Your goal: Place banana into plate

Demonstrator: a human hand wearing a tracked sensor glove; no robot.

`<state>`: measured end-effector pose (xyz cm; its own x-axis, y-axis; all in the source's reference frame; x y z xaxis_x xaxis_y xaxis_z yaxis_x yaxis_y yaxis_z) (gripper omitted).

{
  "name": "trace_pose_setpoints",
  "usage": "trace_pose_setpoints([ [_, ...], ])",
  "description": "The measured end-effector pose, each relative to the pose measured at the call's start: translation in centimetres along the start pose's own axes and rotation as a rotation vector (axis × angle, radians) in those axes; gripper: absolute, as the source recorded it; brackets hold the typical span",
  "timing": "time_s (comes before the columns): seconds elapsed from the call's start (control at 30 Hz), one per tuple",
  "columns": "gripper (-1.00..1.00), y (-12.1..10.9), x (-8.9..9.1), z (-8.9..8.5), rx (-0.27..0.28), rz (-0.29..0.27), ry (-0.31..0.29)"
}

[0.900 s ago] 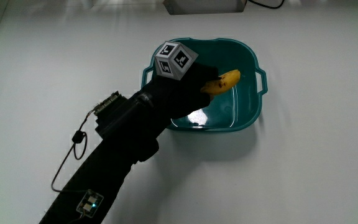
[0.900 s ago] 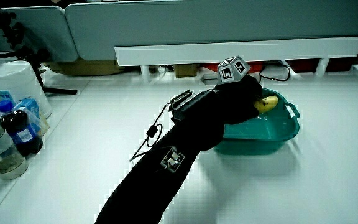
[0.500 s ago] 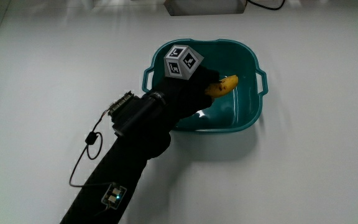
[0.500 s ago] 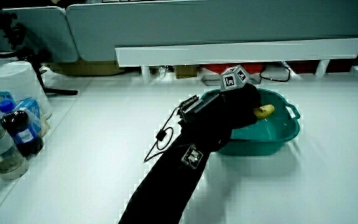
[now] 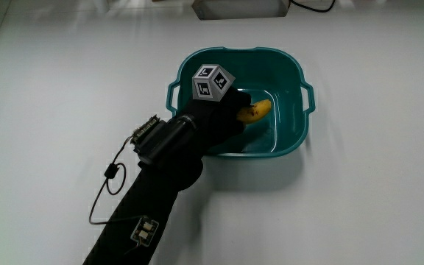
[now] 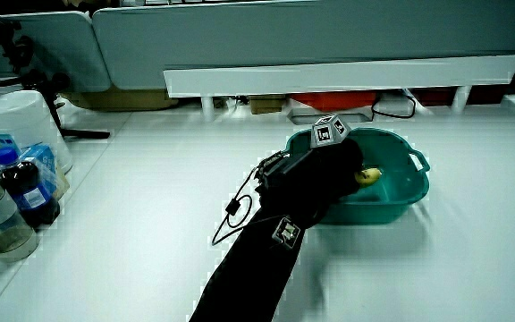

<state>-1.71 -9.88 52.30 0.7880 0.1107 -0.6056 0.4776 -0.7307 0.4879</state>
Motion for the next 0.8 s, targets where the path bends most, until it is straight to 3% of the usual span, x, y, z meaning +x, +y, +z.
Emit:
trace_pose_setpoints([
  [0.27,0.00,0.4,-0.8,-0.8,-0.035,0.049,0.010],
  [0.8,0.00,0.7,-1.4,-1.3,-0.070,0.087,0.053],
])
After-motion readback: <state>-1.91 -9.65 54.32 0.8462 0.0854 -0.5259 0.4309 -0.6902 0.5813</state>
